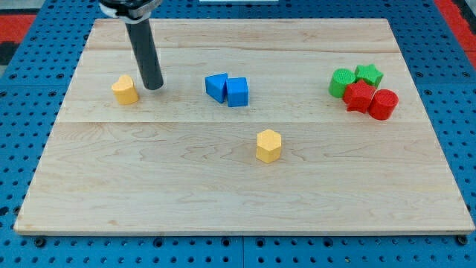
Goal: Move the yellow heart towards the top left corner of the board
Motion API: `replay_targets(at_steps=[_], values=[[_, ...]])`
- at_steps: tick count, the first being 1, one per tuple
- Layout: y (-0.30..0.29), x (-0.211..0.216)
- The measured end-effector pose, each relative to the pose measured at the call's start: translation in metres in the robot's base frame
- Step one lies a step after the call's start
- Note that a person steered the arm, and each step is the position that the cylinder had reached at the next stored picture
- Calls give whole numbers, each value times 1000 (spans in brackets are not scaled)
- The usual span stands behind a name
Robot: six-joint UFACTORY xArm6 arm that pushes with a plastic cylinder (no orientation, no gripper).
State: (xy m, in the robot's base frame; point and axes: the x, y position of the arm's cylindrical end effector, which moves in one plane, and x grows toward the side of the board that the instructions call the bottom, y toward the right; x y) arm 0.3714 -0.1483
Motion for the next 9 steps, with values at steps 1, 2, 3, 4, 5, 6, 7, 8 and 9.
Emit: replay_targets(at_steps=[1, 2, 3, 4, 5, 6, 7, 8, 9], values=[[8, 28], [-38, 19], [-53, 5], [-63, 28], [-83, 30], [-67, 16], [-59, -26], [-71, -63], [-100, -33]])
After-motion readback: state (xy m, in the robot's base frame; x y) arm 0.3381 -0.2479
